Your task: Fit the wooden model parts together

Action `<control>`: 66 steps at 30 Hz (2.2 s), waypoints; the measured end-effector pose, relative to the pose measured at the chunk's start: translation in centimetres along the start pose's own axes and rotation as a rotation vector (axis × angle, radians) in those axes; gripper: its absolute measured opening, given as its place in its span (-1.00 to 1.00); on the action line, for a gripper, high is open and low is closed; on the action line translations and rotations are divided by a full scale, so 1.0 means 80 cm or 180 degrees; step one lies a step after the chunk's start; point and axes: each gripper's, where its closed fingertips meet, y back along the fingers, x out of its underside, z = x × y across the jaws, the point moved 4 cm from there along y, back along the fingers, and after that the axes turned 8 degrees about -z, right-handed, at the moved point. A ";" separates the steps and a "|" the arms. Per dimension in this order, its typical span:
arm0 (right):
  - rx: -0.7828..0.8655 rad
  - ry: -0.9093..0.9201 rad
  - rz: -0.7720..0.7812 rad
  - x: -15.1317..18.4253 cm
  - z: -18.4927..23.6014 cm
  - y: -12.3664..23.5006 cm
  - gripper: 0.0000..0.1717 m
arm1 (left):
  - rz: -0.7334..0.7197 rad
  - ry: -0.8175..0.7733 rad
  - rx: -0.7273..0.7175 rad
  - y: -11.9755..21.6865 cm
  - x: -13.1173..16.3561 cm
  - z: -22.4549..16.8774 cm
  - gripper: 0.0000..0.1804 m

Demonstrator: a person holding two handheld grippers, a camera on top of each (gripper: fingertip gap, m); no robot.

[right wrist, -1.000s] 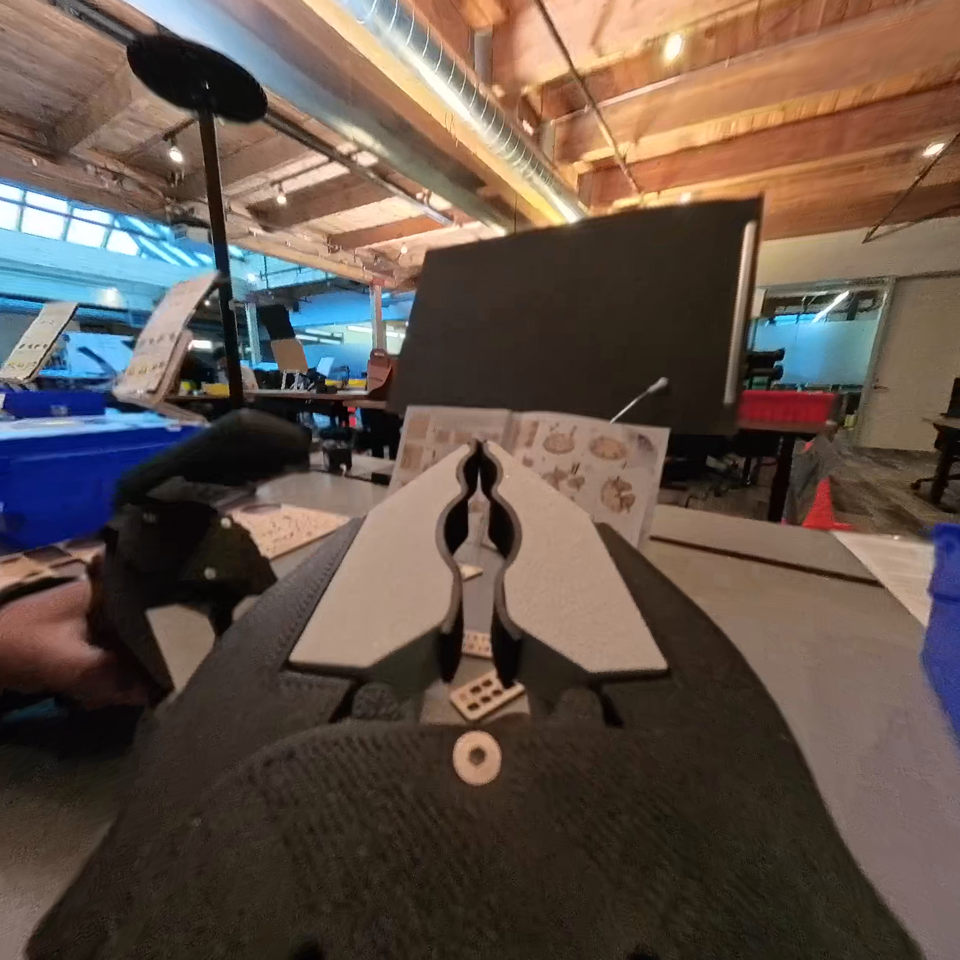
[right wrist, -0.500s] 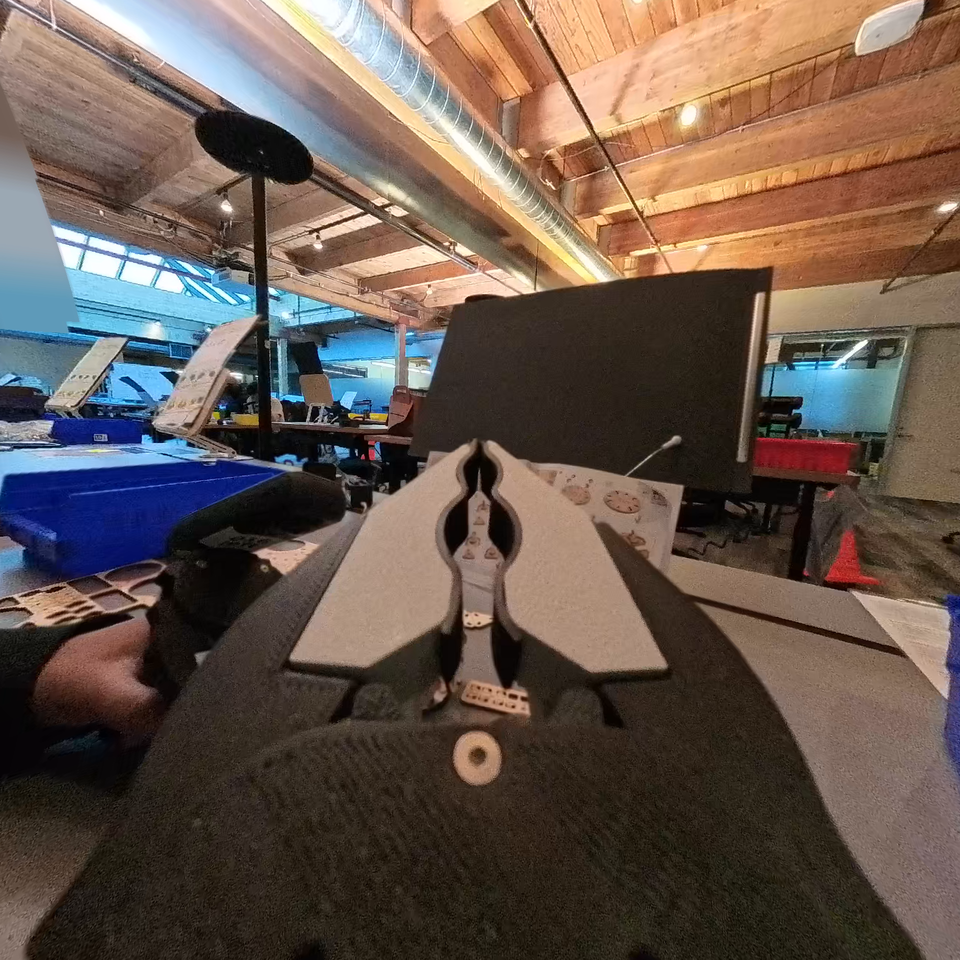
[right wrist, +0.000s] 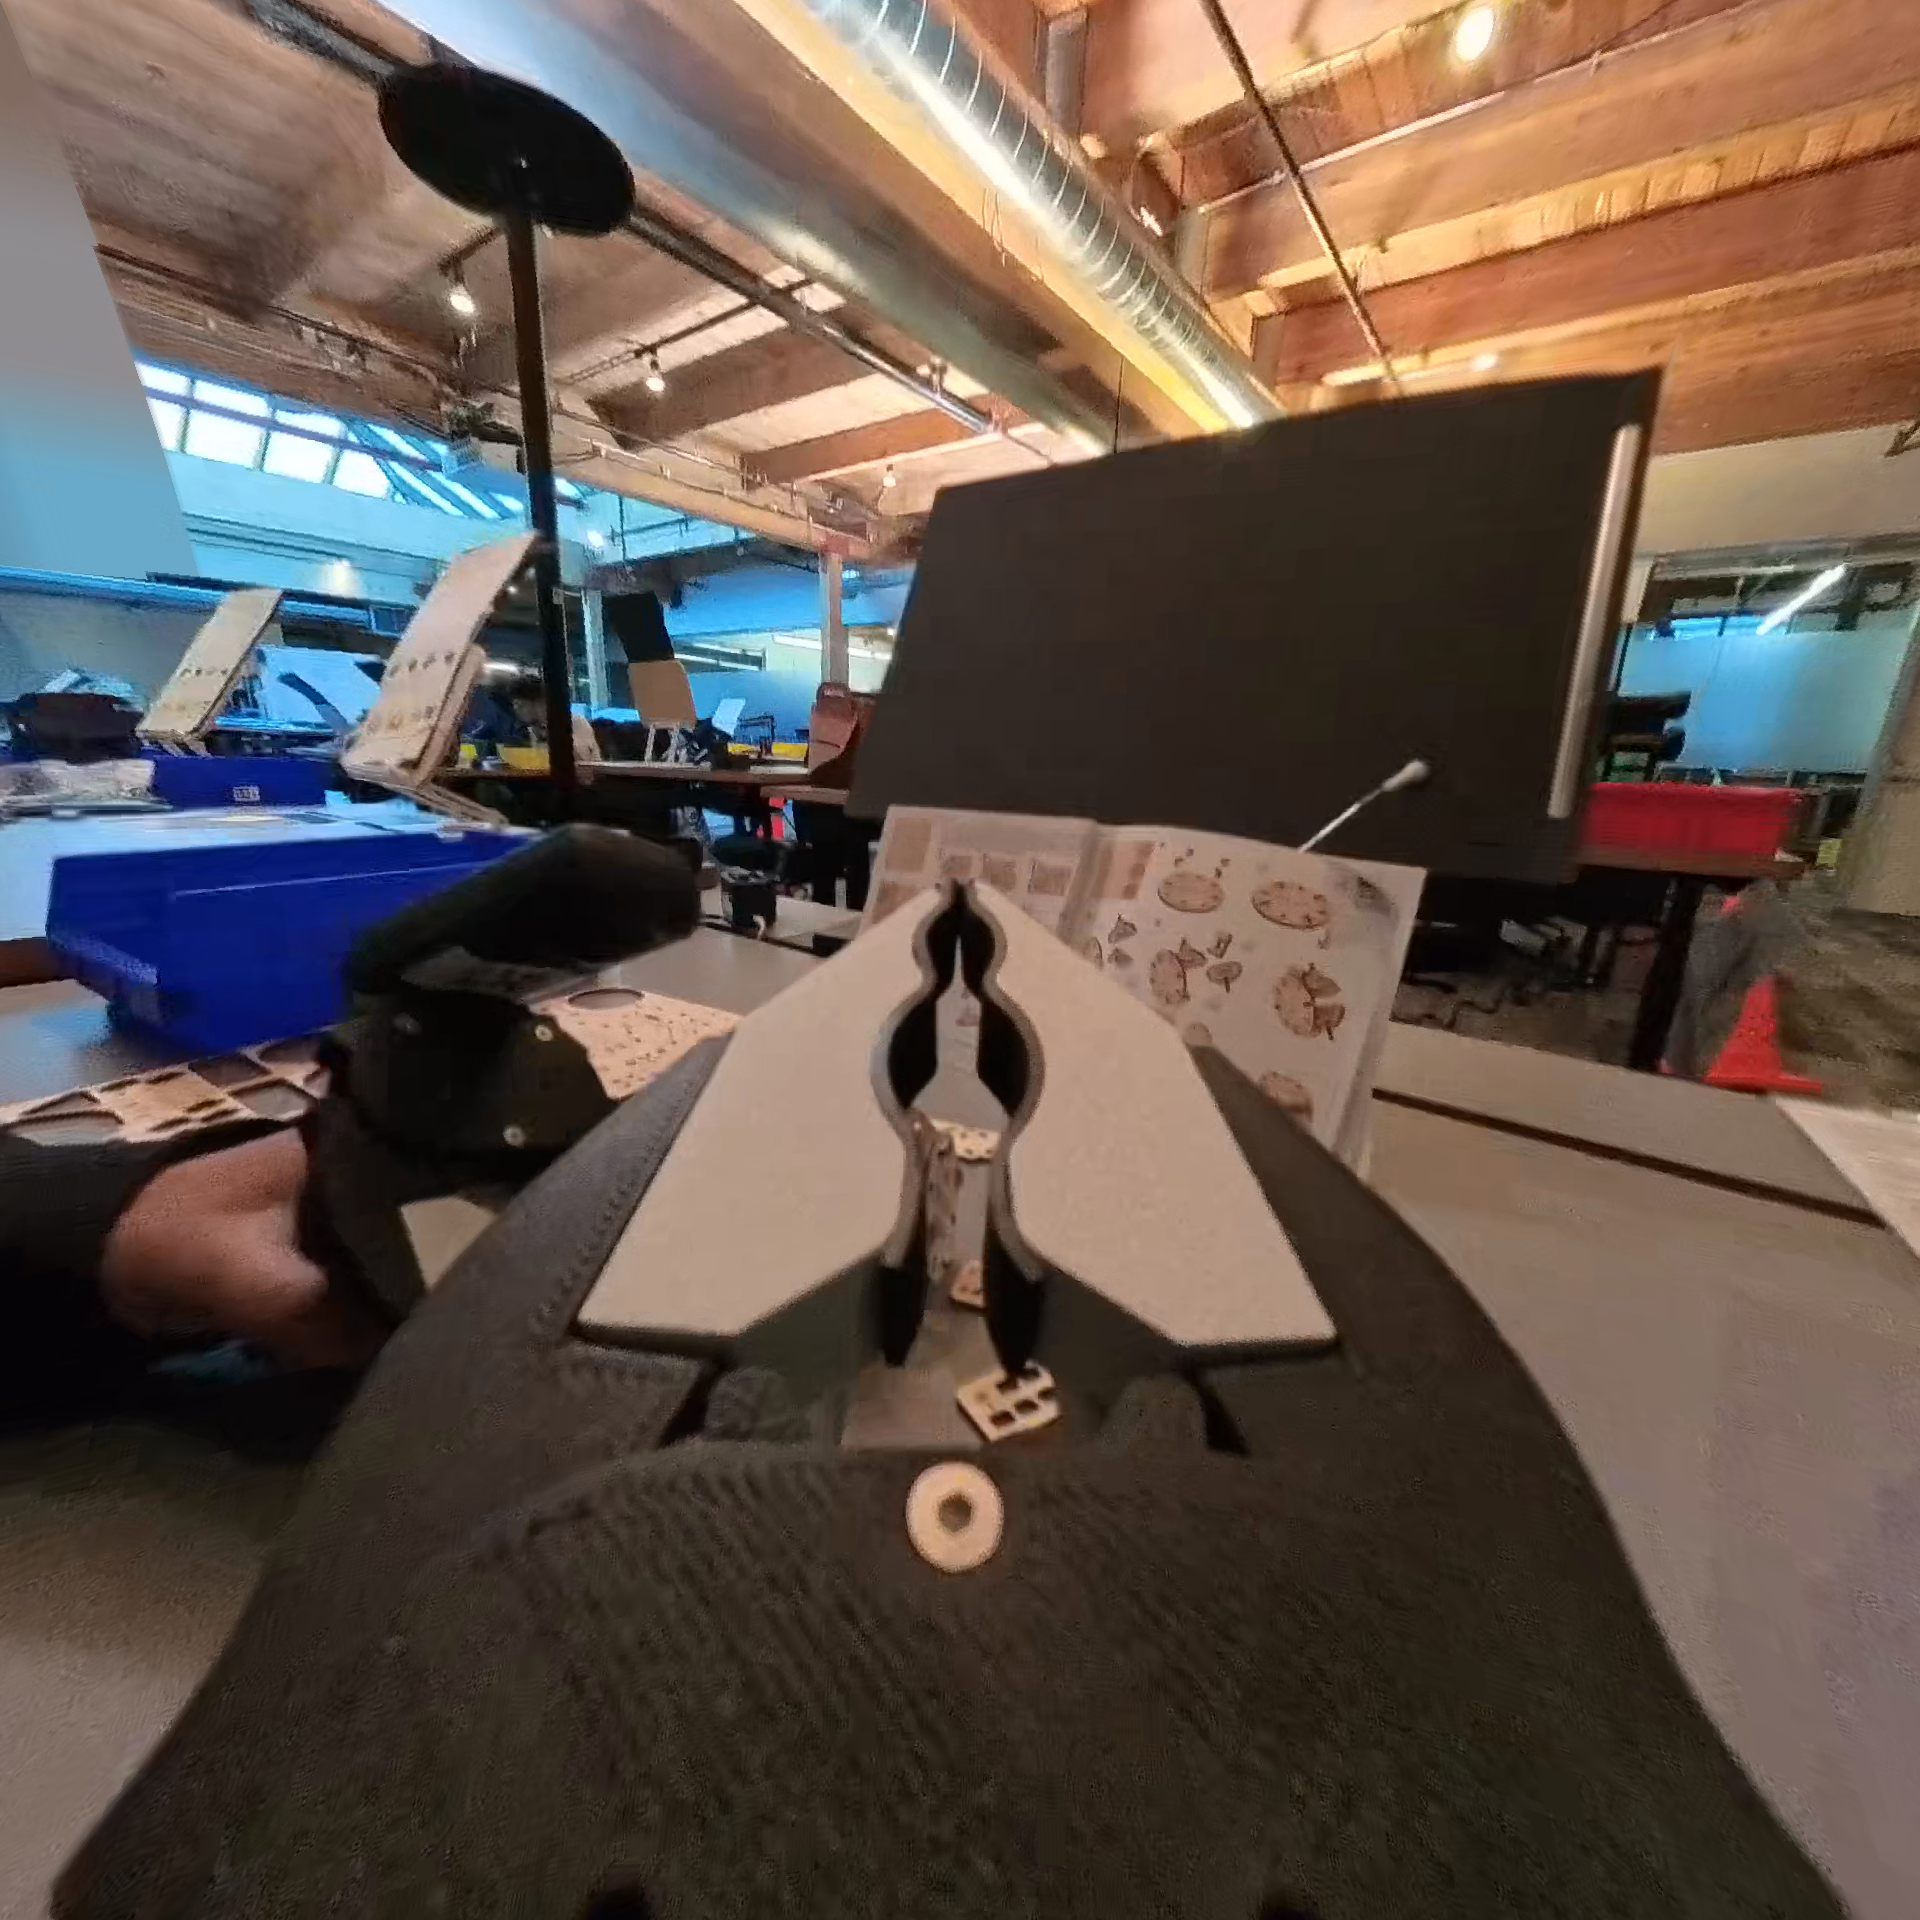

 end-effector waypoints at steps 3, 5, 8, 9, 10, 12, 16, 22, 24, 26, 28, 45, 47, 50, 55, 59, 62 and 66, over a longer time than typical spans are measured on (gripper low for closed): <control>0.0026 0.0043 -0.0016 0.003 -0.001 -0.001 -1.00 | -0.0012 0.0040 0.0024 0.000 0.000 0.001 -1.00; 0.0028 -0.0014 0.0165 0.034 -0.012 -0.001 -1.00 | -0.0004 0.0029 0.0014 0.000 0.000 0.000 -1.00; 0.0055 -0.0080 0.0085 0.015 -0.015 0.000 -1.00 | -0.0015 0.0032 0.0016 0.000 0.000 0.000 -1.00; 0.0068 -0.0009 0.0013 0.002 -0.014 0.001 -1.00 | -0.0025 0.0043 0.0019 0.001 -0.001 0.001 -1.00; 0.0103 0.0087 -0.0041 -0.009 -0.016 0.004 -1.00 | -0.0036 0.0053 0.0032 0.001 -0.001 0.001 -1.00; 0.0289 0.0209 -0.0048 -0.017 -0.030 0.012 -1.00 | -0.0031 0.0044 0.0027 0.001 -0.001 0.001 -1.00; 0.0670 -0.0157 0.0611 0.009 -0.054 0.039 -1.00 | -0.0010 0.0035 0.0017 0.000 0.000 0.000 -1.00; 0.0848 -0.0432 0.1977 0.061 -0.032 0.123 -0.66 | 0.0006 0.0028 0.0012 -0.001 0.000 0.000 -1.00; 0.0819 -0.0398 0.2328 0.069 -0.023 0.140 -0.63 | 0.0034 0.0013 0.0001 -0.002 0.001 0.000 -1.00; 0.0773 -0.0383 0.2764 0.092 -0.020 0.157 -0.50 | 0.0068 0.0026 0.0002 -0.003 0.002 0.000 -1.00; 0.0693 -0.0505 0.2822 0.096 -0.017 0.158 -0.53 | 0.0058 0.0047 0.0008 -0.003 0.002 0.001 -1.00; -0.0309 0.2354 0.1867 0.047 0.066 0.065 -0.99 | -0.0819 -0.0153 0.0040 0.031 -0.035 -0.005 -0.83; -0.0655 0.3133 0.1645 0.047 0.084 0.033 -0.99 | -0.1339 -0.0268 0.0168 0.052 -0.055 -0.014 -0.72; -0.1168 0.3501 0.1137 0.058 0.102 -0.011 -0.99 | -0.2089 -0.0173 0.0324 0.091 -0.077 -0.014 -0.47; -0.1606 0.3050 0.0392 0.079 0.107 -0.062 -0.99 | -0.2583 0.0209 0.0248 0.140 -0.081 0.017 -0.78; -0.1498 0.2236 0.0161 0.096 0.100 -0.069 -0.98 | -0.2569 0.0219 0.0017 0.149 -0.075 0.033 -0.84; -0.1502 0.2129 0.0009 0.082 0.111 -0.062 -0.99 | -0.2705 0.0142 0.0252 0.154 -0.080 0.021 -0.86; -0.1522 0.1391 -0.0060 0.069 0.098 -0.057 -1.00 | -0.2814 -0.0130 0.0279 0.159 -0.085 0.011 -0.85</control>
